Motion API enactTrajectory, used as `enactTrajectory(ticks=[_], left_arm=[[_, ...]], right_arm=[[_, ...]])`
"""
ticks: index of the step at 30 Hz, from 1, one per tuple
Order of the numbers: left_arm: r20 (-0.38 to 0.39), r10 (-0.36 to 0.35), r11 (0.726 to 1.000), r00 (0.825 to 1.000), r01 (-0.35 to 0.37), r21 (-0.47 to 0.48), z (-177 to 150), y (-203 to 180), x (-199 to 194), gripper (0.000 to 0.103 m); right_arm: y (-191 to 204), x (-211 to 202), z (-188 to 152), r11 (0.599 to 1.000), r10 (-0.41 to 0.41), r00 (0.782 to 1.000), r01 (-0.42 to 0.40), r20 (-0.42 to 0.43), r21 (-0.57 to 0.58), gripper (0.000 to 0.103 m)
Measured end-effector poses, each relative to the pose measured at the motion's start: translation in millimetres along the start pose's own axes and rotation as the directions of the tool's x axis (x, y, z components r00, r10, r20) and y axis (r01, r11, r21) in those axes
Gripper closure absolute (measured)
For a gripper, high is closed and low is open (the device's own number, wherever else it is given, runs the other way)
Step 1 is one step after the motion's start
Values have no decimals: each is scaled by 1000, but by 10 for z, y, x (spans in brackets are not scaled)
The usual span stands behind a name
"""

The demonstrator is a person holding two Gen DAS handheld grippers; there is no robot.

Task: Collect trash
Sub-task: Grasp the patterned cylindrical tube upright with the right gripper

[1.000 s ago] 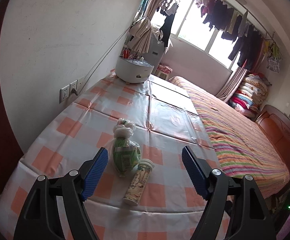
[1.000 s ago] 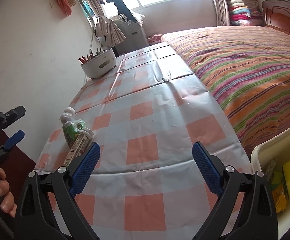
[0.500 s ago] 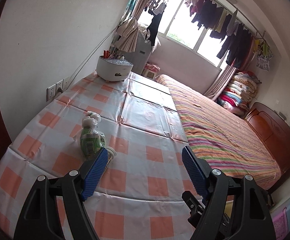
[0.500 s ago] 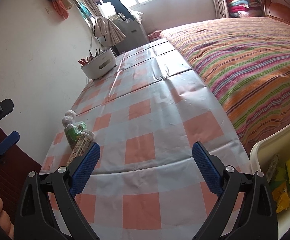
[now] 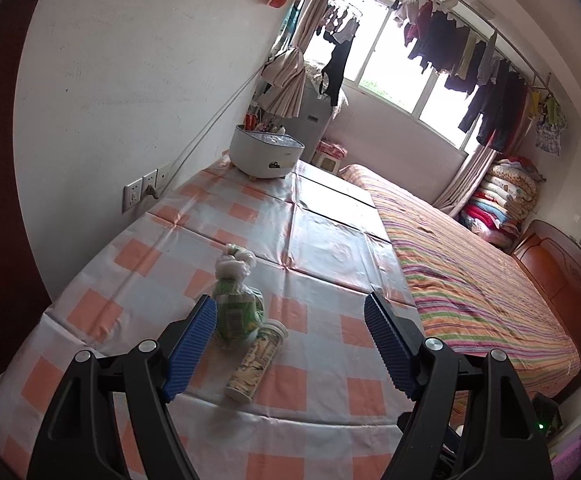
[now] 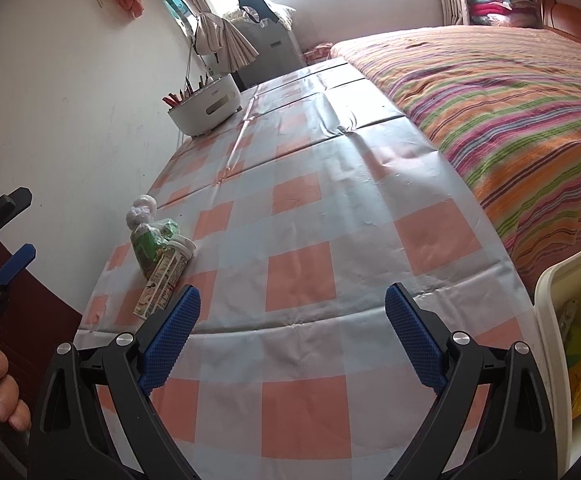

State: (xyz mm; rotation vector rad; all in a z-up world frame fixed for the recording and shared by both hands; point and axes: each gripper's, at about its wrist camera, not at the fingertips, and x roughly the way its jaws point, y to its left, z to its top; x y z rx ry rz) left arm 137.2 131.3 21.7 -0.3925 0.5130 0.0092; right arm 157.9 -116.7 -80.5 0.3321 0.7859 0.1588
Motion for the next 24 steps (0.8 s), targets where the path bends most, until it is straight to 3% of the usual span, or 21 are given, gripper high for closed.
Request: enactTrajectory(ticks=[3, 8, 14, 24], left_arm=[[21, 34, 999, 999, -33, -16, 50, 238, 55, 29], [-11, 64, 997, 998, -65, -49, 89, 640, 146, 29], [37, 136, 991, 990, -136, 4, 83, 884, 76, 29], [12, 101, 995, 995, -101, -22, 97, 1087, 20, 29]], right_arm=[[123, 89, -46, 1000, 5, 1000, -5, -23, -16, 11], [497, 226, -117, 996, 29, 998, -34, -63, -80, 11], [986, 397, -36, 985, 25, 996, -39, -87, -170, 11], [1265, 668, -91, 971, -8, 993, -22, -122, -239, 11]])
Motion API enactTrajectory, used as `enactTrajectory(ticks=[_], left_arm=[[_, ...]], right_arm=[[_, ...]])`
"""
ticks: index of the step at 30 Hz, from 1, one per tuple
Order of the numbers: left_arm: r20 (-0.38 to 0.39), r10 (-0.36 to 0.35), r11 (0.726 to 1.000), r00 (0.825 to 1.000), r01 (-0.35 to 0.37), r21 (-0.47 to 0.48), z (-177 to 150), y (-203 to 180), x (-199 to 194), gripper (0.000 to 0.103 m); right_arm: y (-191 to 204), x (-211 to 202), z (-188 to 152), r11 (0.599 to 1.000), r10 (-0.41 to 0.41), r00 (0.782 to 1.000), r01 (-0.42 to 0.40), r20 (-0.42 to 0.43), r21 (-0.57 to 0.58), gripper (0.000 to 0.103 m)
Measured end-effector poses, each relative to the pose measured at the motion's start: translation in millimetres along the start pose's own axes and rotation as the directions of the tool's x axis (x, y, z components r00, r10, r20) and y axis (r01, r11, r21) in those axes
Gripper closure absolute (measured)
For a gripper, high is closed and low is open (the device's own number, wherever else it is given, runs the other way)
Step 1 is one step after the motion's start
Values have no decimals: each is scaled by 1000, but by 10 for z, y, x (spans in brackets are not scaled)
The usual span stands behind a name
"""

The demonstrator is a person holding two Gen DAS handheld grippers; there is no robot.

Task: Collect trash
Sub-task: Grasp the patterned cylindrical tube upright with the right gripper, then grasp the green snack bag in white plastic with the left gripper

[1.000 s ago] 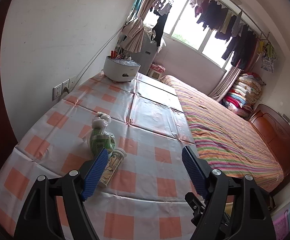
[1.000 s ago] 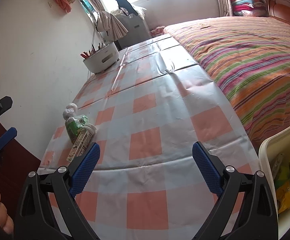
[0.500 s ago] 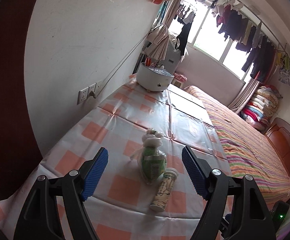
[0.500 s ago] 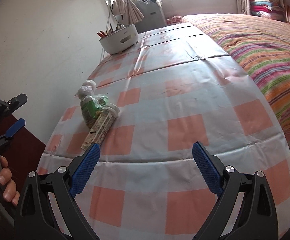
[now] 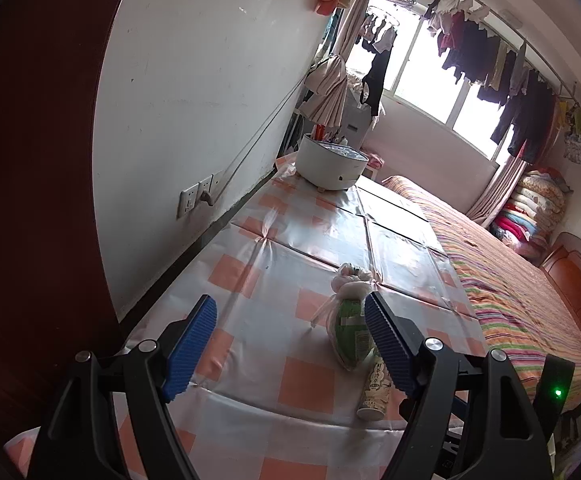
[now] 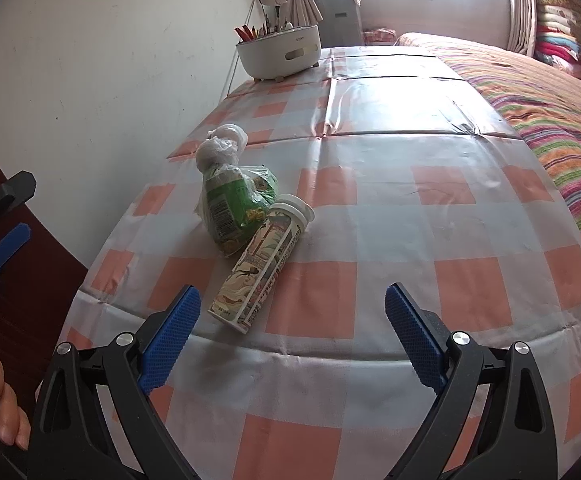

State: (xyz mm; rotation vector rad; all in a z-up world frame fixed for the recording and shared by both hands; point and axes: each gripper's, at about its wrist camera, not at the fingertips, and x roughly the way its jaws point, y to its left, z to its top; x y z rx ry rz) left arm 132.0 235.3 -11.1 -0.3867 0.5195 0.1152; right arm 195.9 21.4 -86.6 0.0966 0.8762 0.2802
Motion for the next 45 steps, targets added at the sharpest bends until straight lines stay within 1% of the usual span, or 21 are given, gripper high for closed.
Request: enactTrajectory(ticks=[3, 11, 14, 18, 20, 22, 23, 24, 26, 28, 29, 30, 31, 34, 36, 39, 42, 45], left_arm=[[-7, -4, 1000, 1000, 4, 2, -14, 27, 4, 29], [-12, -2, 1000, 1000, 1, -8, -22, 100, 7, 29], [-13, -3, 1000, 1000, 2, -9, -16, 104, 8, 29], [-16, -5, 1000, 1000, 5, -5, -20, 100, 17, 29], [-20, -4, 1000, 1000, 4, -2, -22, 97, 27, 29], [-22, -7, 1000, 1000, 7, -4, -20, 96, 39, 29], [-22, -8, 1000, 1000, 8, -6, -15, 93, 42, 29], [-24, -9, 1000, 1000, 9, -6, -14, 84, 46, 29], [-25, -11, 1000, 1000, 10, -5, -14, 67, 59, 29], [-28, -8, 1000, 1000, 8, 0, -19, 41, 81, 29], [-31, -6, 1000, 999, 6, 4, -22, 27, 102, 29], [-34, -5, 1000, 999, 6, 7, -29, 14, 121, 29], [-39, -4, 1000, 999, 4, 11, -31, -3, 148, 29], [-58, 2, 1000, 998, 0, 27, -50, -62, 223, 29], [-77, 4, 999, 997, -1, 35, -63, -104, 288, 29], [-122, -12, 999, 992, 17, 41, -69, -193, 430, 29], [-163, -15, 998, 986, 25, 59, -93, -325, 607, 29], [-233, -3, 996, 972, 25, 91, -152, -477, 861, 29]], right_arm=[[30, 30, 50, 1000, -22, 1000, 22, -4, -14, 11], [208, 281, 152, 995, -77, 997, 76, -29, -59, 11], [209, 407, 160, 995, -81, 995, 78, -53, -59, 11], [237, 496, 189, 994, -90, 994, 85, -66, -68, 12], [259, 566, 218, 993, -97, 992, 91, -78, -78, 15], [267, 645, 231, 992, -106, 990, 98, -91, -85, 22], [256, 676, 226, 991, -106, 989, 98, -99, -86, 22], [251, 691, 229, 992, -105, 989, 97, -103, -85, 27], [242, 711, 265, 988, -126, 988, 117, -94, -98, 31], [228, 716, 295, 989, -118, 989, 109, -93, -99, 50], [225, 713, 317, 988, -120, 989, 111, -91, -105, 55], [220, 707, 318, 988, -121, 989, 111, -90, -106, 66], [204, 686, 336, 989, -117, 989, 107, -88, -106, 71], [171, 664, 321, 989, -107, 990, 97, -92, -110, 75], [105, 627, 321, 991, -95, 991, 86, -89, -103, 75], [-80, 514, 261, 997, -60, 995, 56, -83, -60, 75], [-250, 341, 286, 999, -36, 998, 35, -49, -23, 75], [-395, 96, 309, 1000, 4, 1000, -4, -2, 18, 75]])
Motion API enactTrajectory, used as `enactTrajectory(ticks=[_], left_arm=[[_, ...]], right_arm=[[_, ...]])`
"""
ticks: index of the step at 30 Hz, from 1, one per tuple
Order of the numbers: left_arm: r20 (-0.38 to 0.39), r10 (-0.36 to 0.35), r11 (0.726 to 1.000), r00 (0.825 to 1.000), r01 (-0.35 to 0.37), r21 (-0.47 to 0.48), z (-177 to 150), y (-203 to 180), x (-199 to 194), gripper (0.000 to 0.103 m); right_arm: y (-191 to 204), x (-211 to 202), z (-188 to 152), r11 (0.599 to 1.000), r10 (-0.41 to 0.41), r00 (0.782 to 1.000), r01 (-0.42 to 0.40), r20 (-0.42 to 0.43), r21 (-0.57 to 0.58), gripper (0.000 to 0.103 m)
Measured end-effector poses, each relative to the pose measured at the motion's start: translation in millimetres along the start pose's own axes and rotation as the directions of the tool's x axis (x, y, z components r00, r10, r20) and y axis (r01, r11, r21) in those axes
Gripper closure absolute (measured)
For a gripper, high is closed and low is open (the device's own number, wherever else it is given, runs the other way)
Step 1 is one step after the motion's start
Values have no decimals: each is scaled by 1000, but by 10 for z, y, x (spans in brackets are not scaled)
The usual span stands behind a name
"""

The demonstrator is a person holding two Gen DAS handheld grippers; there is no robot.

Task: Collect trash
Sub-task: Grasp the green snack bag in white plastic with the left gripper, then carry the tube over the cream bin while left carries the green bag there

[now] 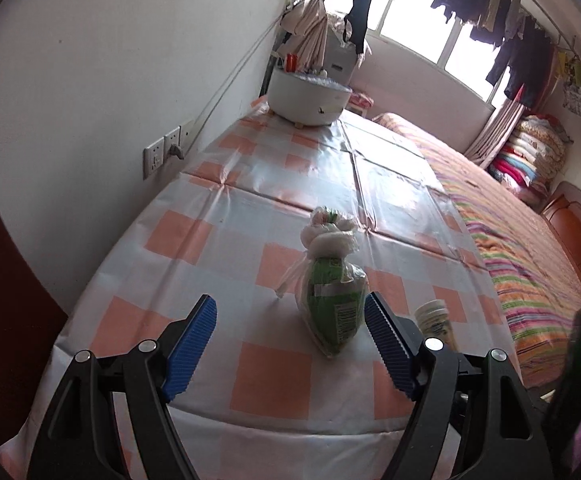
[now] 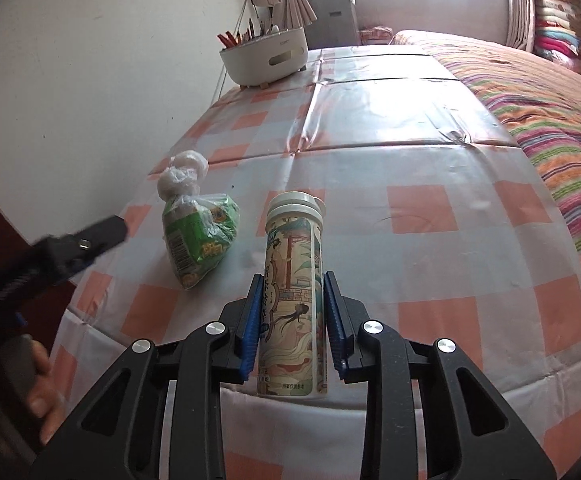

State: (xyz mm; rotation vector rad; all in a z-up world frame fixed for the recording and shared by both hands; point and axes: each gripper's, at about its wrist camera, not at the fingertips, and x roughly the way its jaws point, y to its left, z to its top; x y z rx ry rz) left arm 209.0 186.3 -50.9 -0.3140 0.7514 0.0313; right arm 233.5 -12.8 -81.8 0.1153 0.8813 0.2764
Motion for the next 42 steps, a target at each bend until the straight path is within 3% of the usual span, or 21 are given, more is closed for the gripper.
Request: enactTrajectory(ticks=[4, 16, 18, 19, 23, 33, 42], left_arm=[[-70, 17, 1000, 997, -16, 15, -40, -118, 308, 29], [-116, 73, 996, 991, -65, 66, -1, -316, 723, 29], [-119, 57, 996, 991, -48, 79, -7, -362, 759, 43], [-122, 39, 996, 992, -29, 80, -11, -383, 770, 58], [-94, 49, 995, 994, -40, 97, -30, -464, 739, 64], [-13, -70, 978, 997, 71, 196, -246, -969, 250, 66], [-33, -250, 925, 968, 249, 287, -626, -1593, -238, 66]], right_arm=[[-85, -258, 13, 999, 29, 999, -30, 43, 18, 75], [-367, -664, -77, 997, 62, 990, -67, 127, 39, 75], [-427, -703, -88, 997, 60, 989, -67, 133, 44, 75], [-465, -718, -86, 997, 59, 989, -66, 138, 47, 75], [-617, -810, -116, 996, 48, 987, -59, 154, 65, 75], [-944, -1173, -217, 996, -8, 979, -10, 202, 87, 75], [-1358, -1645, -444, 991, -81, 964, 51, 252, 124, 75]])
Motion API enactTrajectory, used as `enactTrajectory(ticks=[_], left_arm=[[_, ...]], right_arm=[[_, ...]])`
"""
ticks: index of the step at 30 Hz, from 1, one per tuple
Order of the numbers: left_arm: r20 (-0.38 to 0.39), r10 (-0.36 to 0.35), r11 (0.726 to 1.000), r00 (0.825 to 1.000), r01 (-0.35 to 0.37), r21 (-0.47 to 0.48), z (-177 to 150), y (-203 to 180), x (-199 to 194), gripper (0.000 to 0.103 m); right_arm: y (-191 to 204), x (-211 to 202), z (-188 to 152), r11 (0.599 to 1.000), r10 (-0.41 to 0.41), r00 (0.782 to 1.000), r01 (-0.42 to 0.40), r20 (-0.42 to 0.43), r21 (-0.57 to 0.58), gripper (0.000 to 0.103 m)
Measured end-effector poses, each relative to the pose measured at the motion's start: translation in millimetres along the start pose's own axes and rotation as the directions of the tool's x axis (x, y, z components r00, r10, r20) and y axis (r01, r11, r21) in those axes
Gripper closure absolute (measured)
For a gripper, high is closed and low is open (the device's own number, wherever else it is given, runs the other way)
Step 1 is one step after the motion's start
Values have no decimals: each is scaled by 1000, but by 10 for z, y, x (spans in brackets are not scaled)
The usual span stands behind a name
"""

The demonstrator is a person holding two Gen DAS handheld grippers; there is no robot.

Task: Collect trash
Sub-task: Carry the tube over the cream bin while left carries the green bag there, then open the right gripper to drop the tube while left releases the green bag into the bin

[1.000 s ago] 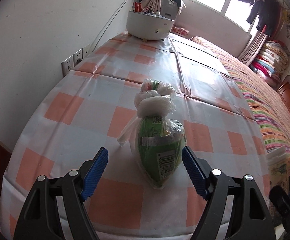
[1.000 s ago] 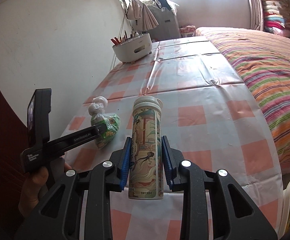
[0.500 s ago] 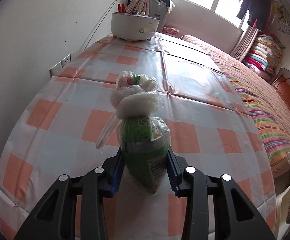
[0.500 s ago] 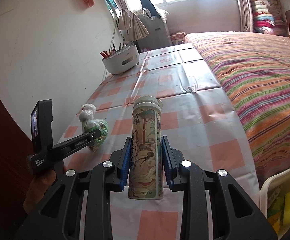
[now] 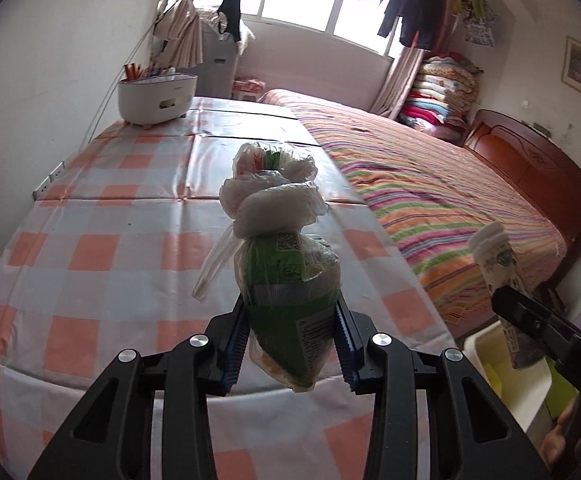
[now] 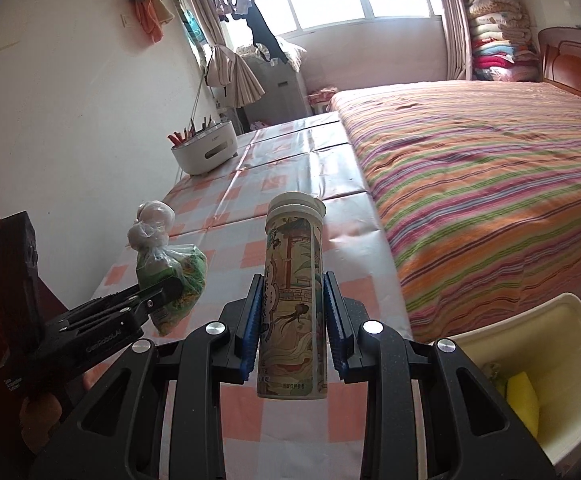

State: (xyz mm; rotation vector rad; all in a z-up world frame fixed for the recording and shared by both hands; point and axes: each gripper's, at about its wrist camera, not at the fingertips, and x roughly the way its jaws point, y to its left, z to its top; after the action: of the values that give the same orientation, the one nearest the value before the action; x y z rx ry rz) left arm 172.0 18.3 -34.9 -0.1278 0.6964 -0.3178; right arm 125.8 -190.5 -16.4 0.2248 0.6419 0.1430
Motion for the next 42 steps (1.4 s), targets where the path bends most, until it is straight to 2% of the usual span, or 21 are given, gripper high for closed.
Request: enactTrajectory(ticks=[9, 18, 27, 42], left_arm=[[-28, -150, 981, 988, 152, 117, -169, -792, -147, 66], [-46, -209, 958, 977, 214, 191, -291, -1250, -249, 65], [-68, -224, 949, 972, 233, 213, -358, -1405, -220, 65], [-83, -218, 950, 972, 231, 212, -380, -1381, -152, 65]], right_arm=[[-703, -395, -143, 990, -118, 992, 114, 52, 83, 75], [-1248, -557, -332, 964, -214, 975, 201, 58, 174, 75], [-1292, -535, -313, 952, -243, 967, 224, 74, 208, 75], [-1290, -586, -404, 943, -266, 961, 242, 78, 229, 74]])
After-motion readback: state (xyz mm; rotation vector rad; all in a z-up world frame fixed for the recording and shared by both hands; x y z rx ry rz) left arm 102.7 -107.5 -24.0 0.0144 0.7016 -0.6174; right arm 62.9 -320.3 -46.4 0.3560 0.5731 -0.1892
